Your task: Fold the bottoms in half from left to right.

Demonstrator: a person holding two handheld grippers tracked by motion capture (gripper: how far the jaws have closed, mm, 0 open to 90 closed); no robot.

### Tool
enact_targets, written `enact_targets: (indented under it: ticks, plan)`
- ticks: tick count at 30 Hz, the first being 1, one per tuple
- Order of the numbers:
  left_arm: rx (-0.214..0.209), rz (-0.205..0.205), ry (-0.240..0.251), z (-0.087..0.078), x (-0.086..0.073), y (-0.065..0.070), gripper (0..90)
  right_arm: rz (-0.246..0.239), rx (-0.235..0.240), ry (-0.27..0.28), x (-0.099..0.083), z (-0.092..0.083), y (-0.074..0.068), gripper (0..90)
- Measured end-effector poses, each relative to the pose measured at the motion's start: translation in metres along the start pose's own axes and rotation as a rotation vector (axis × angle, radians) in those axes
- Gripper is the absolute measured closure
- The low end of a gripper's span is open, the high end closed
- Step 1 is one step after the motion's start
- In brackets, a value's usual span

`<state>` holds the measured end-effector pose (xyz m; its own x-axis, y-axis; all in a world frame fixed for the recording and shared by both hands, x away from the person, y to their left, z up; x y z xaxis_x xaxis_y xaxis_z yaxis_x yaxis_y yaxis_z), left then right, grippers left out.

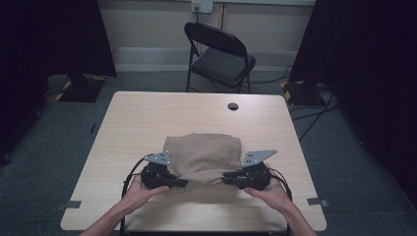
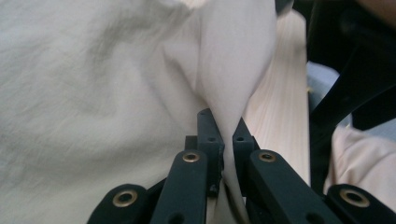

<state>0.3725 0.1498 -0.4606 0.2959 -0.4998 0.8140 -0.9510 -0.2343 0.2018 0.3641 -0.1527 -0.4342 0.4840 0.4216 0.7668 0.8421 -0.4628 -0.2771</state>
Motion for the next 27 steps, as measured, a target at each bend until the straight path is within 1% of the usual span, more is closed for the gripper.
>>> enact_targets:
  ticks: [1, 3, 4, 5, 6, 7, 8, 11, 13, 14, 15, 16, 18, 20, 22, 23, 24, 25, 26, 27]
  plan:
    - [0.001, -0.003, -0.003, 0.000, 0.000, 0.000, 87.8, -0.007, -0.003, 0.001, 0.000, 0.001, -0.002, 70.9]
    - [-0.005, -0.014, 0.005, 0.000, 0.001, -0.001, 87.8, -0.014, -0.004, 0.011, 0.000, 0.003, -0.005, 60.6]
    - [-0.002, -0.016, 0.008, -0.001, 0.002, -0.001, 87.8, -0.020, -0.019, 0.012, -0.001, 0.006, -0.007, 53.6]
    - [-0.002, -0.014, 0.008, -0.002, 0.004, -0.001, 87.9, -0.029, -0.031, 0.012, -0.002, 0.008, -0.009, 51.6]
    - [-0.003, -0.015, 0.019, -0.003, 0.006, -0.001, 87.8, -0.035, -0.026, 0.008, -0.002, 0.010, -0.011, 50.3]
    - [-0.003, -0.017, 0.027, -0.004, 0.007, -0.002, 87.9, -0.044, -0.031, 0.005, -0.003, 0.012, -0.013, 46.2]
    - [-0.002, -0.020, 0.035, -0.005, 0.009, -0.003, 87.8, -0.049, -0.040, 0.004, -0.003, 0.012, -0.013, 44.1]
    - [-0.005, -0.029, 0.042, -0.006, 0.012, -0.004, 87.8, -0.038, -0.043, 0.002, -0.006, 0.012, -0.012, 37.2]
    - [-0.014, -0.044, 0.058, -0.007, 0.014, -0.005, 87.9, -0.037, -0.042, 0.026, -0.010, 0.008, -0.012, 34.6]
    - [-0.017, -0.049, 0.063, -0.007, 0.015, -0.006, 87.9, -0.037, -0.046, 0.028, -0.014, 0.007, -0.014, 32.6]
    - [-0.015, -0.046, 0.061, -0.008, 0.017, -0.007, 87.9, -0.041, -0.049, 0.020, -0.017, 0.006, -0.014, 29.7]
    - [-0.014, -0.051, 0.068, -0.008, 0.018, -0.008, 87.9, -0.041, -0.047, 0.008, -0.021, 0.005, -0.016, 29.8]
    - [-0.020, -0.055, 0.085, -0.010, 0.022, -0.010, 87.9, -0.058, -0.076, -0.015, -0.028, 0.003, -0.016, 27.7]
    - [-0.026, -0.064, 0.091, -0.011, 0.022, -0.012, 87.9, -0.058, -0.085, -0.006, -0.034, 0.000, -0.015, 28.4]
    - [-0.026, -0.067, 0.087, -0.011, 0.021, -0.012, 87.9, -0.063, -0.113, -0.028, -0.040, 0.002, -0.012, 28.2]
    - [-0.026, -0.067, 0.089, -0.011, 0.021, -0.012, 87.8, -0.065, -0.118, -0.034, -0.041, 0.003, -0.011, 30.5]
    - [-0.025, -0.067, 0.092, -0.011, 0.021, -0.012, 87.9, -0.073, -0.141, -0.046, -0.042, 0.004, -0.010, 32.3]
    - [-0.028, -0.064, 0.089, -0.011, 0.021, -0.012, 87.9, -0.080, -0.153, -0.057, -0.043, 0.006, -0.008, 34.2]
    - [-0.025, -0.060, 0.086, -0.011, 0.021, -0.012, 87.9, -0.079, -0.171, -0.063, -0.044, 0.007, -0.006, 42.9]
    - [-0.025, -0.059, 0.084, -0.010, 0.021, -0.011, 87.9, -0.078, -0.180, -0.072, -0.044, 0.008, -0.004, 54.6]
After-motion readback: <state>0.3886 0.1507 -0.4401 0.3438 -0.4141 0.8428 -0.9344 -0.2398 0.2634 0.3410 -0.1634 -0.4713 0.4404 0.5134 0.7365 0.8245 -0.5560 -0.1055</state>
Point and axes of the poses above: each handheld gripper's, and its own axes: z roughly forward along the jaws, x roughly out of its top, y roughly to its right, the point moved 2 cm from there along z, roughly forward along the jaws, and after that the axes turned 10 degrees about z, right-handed, at the moved point
